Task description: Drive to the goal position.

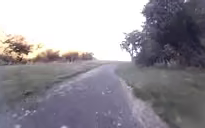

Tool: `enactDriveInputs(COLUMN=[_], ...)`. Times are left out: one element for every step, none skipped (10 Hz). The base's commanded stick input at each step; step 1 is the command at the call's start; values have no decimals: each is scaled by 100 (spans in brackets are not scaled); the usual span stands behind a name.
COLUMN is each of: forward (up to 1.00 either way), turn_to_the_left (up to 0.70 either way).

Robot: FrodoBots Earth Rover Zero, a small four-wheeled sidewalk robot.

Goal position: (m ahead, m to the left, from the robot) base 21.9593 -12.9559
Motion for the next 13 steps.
enactDriveInputs(forward=[100, 100, 100, 100, 100, 100, 100, 100, 100, 100, 100, 100, 100], turn_to_the_left=[0, 0, 0, 0, 0, 0, 0, 0, 0, 0, 0, 0, 0])
